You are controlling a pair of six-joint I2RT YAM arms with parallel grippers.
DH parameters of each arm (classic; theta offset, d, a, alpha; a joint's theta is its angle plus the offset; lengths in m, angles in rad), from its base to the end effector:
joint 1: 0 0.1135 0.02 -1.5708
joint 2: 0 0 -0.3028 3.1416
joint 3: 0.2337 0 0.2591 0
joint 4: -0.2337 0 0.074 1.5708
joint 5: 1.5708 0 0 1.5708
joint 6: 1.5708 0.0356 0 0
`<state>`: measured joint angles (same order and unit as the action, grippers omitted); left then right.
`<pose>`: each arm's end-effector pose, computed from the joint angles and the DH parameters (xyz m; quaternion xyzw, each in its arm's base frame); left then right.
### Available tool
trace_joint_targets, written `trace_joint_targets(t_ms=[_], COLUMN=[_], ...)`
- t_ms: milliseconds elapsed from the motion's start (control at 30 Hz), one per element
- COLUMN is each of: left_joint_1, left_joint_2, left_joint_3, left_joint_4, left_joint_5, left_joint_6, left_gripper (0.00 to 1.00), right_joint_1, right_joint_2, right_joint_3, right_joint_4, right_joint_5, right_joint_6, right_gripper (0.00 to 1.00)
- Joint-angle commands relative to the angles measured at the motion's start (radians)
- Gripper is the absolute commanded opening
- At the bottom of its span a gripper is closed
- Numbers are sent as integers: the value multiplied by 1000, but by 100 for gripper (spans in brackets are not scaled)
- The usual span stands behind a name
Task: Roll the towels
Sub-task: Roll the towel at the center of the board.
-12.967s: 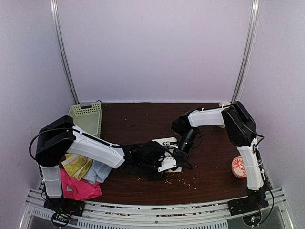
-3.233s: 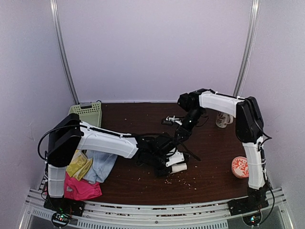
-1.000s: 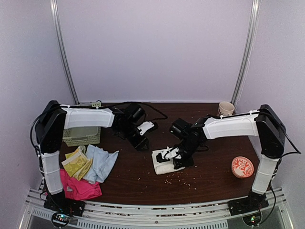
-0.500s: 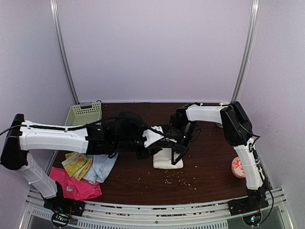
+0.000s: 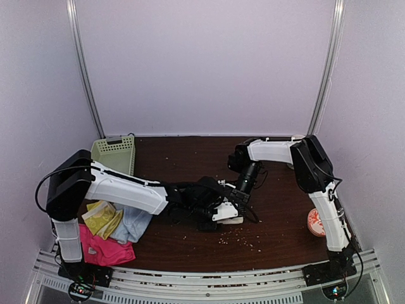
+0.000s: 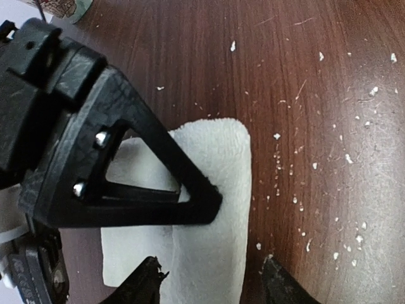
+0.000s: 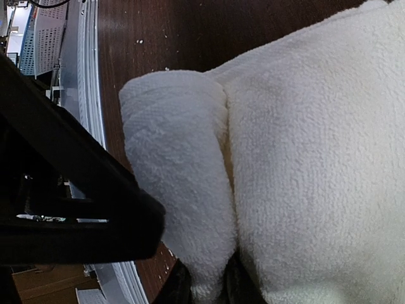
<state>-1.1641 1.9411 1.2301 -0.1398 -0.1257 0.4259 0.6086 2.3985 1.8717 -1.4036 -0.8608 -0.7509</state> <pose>0.1749 -0.3948 0.1946 0.6513 0.6699 -0.0720 0.3491 0.3594 0.2833 0.1525 0.5040 -0.7423 -0.4210 0.1329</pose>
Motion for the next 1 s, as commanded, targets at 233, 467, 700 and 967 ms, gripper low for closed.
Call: trace_joint_targets(t_ms=[233, 467, 700, 967], left_joint_1=[3, 3, 3, 29], left_joint_2=[118, 108, 111, 176], left_joint_3=[66, 71, 134, 212], left_joint_4=[32, 2, -181, -392], left_joint_5=[-83, -86, 2, 221], left_joint_6=[30, 5, -81, -238], left_gripper=[52, 32, 20, 17], right_joint_1=[-3, -3, -17, -139], right_joint_2=[30, -47, -282, -580], right_joint_3=[-71, -42, 19, 8], right_joint_4=[98, 72, 76, 157], right_joint_5=[181, 155, 129, 174], right_joint_6=[3, -19, 51, 179], right_gripper=[19, 22, 40, 45])
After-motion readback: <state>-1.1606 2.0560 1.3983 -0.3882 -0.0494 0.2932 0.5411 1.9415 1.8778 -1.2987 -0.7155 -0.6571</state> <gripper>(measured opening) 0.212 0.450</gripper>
